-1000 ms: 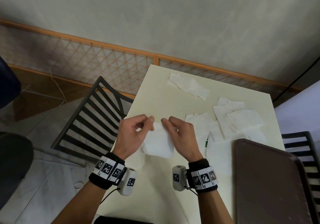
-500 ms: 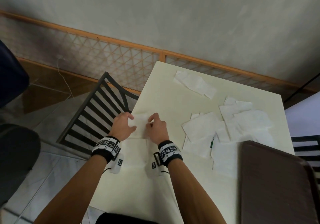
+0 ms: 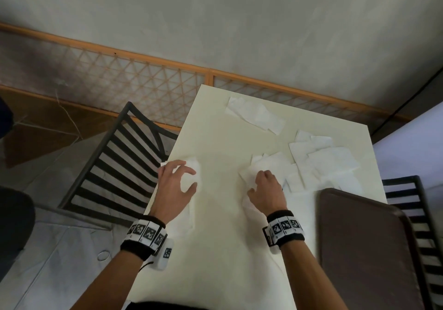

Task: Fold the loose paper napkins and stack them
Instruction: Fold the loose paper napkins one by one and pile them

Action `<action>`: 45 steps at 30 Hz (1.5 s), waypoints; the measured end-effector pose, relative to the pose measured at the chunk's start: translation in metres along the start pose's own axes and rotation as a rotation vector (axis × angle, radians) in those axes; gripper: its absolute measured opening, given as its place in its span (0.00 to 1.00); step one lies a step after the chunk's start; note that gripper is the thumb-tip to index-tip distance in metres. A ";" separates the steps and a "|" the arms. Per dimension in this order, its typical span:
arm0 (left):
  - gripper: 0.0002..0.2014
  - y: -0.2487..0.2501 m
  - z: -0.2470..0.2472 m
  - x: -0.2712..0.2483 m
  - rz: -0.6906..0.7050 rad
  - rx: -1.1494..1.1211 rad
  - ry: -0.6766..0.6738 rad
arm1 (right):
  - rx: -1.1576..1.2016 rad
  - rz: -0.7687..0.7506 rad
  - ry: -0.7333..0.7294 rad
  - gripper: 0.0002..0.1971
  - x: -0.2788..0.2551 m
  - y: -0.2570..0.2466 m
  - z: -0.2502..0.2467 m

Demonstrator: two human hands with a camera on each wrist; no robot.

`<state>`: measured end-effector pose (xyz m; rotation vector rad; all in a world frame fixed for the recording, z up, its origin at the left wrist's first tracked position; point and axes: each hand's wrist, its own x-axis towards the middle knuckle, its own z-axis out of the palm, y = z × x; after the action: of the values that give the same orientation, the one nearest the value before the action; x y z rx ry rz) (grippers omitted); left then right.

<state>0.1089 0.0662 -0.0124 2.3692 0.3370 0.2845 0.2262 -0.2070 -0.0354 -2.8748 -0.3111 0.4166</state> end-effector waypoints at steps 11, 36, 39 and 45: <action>0.14 0.067 0.004 -0.011 -0.139 -0.484 -0.340 | 0.643 -0.141 0.129 0.09 -0.039 -0.013 -0.058; 0.16 0.106 -0.053 -0.004 -0.305 -0.944 -0.337 | 1.155 -0.069 0.317 0.13 -0.102 -0.086 -0.099; 0.16 0.107 -0.054 -0.004 -0.318 -0.970 -0.316 | 1.162 -0.038 0.324 0.12 -0.096 -0.090 -0.095; 0.26 0.107 -0.054 -0.010 -0.280 -0.926 -0.303 | 1.072 -0.010 0.416 0.12 -0.084 -0.097 -0.083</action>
<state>0.1012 0.0208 0.0987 1.4022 0.2984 -0.0586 0.1557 -0.1493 0.0872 -1.8300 0.0005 -0.0471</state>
